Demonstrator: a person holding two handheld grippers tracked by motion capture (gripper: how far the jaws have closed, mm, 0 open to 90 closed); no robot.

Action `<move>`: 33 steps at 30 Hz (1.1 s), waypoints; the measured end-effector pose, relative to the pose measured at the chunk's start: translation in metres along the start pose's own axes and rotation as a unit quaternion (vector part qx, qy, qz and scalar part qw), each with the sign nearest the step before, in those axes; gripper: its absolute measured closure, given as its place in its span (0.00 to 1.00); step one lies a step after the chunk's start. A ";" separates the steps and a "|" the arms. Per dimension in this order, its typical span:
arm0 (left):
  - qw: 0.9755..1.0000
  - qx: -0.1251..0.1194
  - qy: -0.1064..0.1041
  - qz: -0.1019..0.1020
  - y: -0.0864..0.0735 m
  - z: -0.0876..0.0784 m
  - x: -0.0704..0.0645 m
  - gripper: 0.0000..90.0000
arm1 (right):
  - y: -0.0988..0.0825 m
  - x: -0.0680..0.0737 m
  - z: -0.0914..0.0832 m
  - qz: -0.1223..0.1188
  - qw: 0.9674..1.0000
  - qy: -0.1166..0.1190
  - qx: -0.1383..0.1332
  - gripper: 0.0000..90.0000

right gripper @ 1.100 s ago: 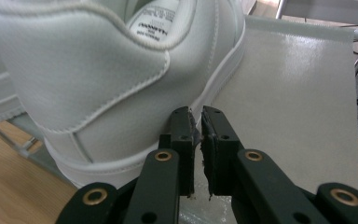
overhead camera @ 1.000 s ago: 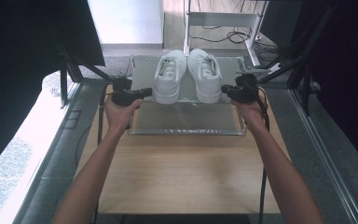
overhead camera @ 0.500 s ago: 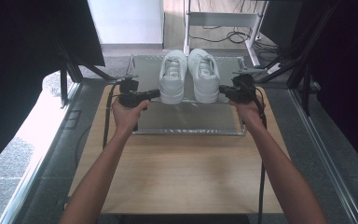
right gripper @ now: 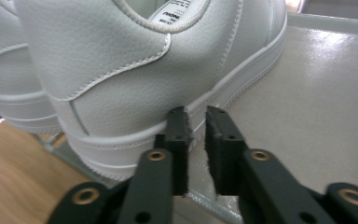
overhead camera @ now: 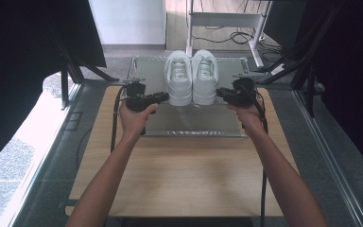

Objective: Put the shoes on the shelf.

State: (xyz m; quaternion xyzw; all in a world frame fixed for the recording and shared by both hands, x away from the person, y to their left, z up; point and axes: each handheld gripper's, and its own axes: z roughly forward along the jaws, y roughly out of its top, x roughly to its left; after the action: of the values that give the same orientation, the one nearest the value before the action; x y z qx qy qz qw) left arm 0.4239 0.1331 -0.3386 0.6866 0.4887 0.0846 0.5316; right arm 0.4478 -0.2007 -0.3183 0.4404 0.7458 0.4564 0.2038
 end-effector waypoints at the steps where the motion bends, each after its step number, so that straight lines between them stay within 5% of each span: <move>1: 1.000 -0.003 0.004 0.007 -0.001 -0.001 0.000 0.73 | 0.000 -0.001 -0.002 0.002 1.000 0.005 -0.001 0.82; 8: 0.999 -0.024 0.008 0.022 -0.009 -0.015 0.005 0.60 | -0.007 -0.001 -0.018 0.003 0.999 -0.003 -0.037 0.57; 13: 0.999 -0.030 -0.002 0.045 -0.024 -0.028 0.007 0.52 | -0.021 0.006 -0.031 -0.004 0.998 0.007 -0.058 0.53; 21: 0.998 -0.025 -0.016 0.052 -0.063 -0.047 0.006 0.43 | -0.064 0.010 -0.054 0.005 0.996 0.008 -0.084 0.52; 26: 0.998 0.001 -0.024 0.060 -0.093 -0.052 0.004 0.42 | -0.100 0.003 -0.068 0.034 0.995 0.013 -0.093 0.51; 33: 0.997 0.045 -0.044 0.038 -0.138 -0.049 0.002 0.35 | -0.147 -0.006 -0.074 0.054 0.996 0.030 -0.059 0.49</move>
State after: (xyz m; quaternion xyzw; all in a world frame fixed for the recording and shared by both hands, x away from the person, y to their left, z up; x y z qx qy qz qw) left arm 0.3133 0.1598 -0.4312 0.7308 0.4420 0.0527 0.5175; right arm 0.3290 -0.2720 -0.4085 0.4534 0.6985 0.5229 0.1819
